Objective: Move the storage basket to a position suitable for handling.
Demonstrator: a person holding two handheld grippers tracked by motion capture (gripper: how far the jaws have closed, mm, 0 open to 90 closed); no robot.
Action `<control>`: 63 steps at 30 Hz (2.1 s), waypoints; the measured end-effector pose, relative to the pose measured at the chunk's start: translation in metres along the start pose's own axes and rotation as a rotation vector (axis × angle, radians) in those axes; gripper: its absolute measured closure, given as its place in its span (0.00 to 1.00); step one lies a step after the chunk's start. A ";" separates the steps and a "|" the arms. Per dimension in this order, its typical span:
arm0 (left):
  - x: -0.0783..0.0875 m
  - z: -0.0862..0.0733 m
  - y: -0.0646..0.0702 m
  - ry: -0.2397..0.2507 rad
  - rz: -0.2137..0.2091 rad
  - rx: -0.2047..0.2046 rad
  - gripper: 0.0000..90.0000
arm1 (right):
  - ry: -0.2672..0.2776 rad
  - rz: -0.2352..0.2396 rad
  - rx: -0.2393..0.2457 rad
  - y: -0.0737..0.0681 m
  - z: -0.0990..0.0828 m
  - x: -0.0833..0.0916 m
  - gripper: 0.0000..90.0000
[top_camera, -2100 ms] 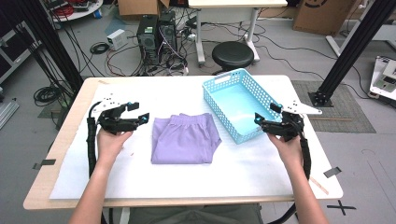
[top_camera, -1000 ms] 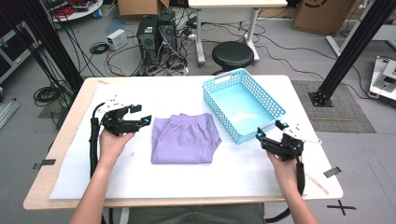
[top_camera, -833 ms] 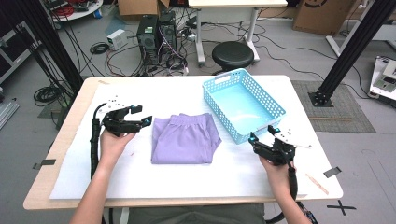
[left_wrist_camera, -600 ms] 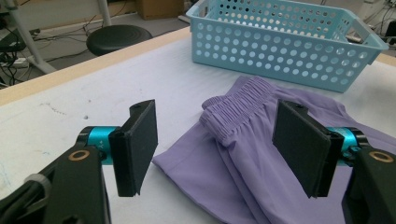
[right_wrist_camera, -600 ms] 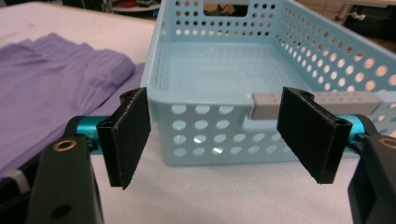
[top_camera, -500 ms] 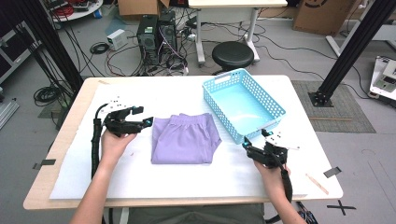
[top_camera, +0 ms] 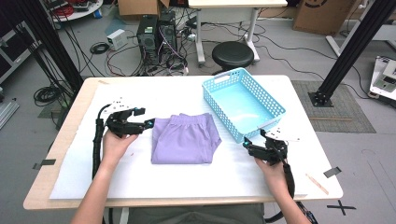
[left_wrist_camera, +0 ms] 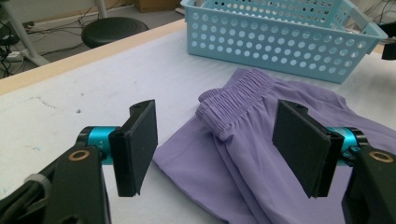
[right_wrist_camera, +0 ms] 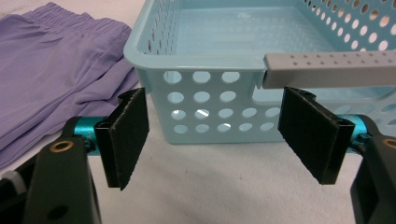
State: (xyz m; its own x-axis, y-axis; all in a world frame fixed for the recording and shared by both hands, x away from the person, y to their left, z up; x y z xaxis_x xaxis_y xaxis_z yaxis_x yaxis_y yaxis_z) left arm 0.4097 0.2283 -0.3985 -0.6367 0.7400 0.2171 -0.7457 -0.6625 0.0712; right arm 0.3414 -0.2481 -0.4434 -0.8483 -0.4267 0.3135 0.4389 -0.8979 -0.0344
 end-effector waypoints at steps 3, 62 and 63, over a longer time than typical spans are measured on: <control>0.000 0.000 0.000 -0.001 0.001 0.001 0.34 | -0.017 0.003 -0.013 0.002 -0.001 -0.002 0.28; -0.009 -0.010 0.003 -0.041 -0.007 0.006 0.34 | 0.123 -0.295 -0.174 0.069 0.024 0.018 0.31; -0.009 -0.010 0.003 -0.037 -0.004 0.004 0.34 | 0.111 -0.328 -0.192 0.076 0.029 0.008 0.31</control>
State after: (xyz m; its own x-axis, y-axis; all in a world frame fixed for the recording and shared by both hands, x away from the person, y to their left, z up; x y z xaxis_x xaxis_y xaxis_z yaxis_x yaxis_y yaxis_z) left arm 0.4116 0.2211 -0.4100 -0.6258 0.7378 0.2529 -0.7475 -0.6600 0.0758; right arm 0.3764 -0.3171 -0.4164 -0.9657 -0.1134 0.2336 0.0846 -0.9879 -0.1297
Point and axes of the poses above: each handheld gripper's, and its own axes: x roughly backward along the jaws, z roughly out of its top, y roughly to its right, the point moved 2 cm from there along -x, roughly forward along the jaws, and after that the axes turned 10 degrees about y, right-handed, at the moved point
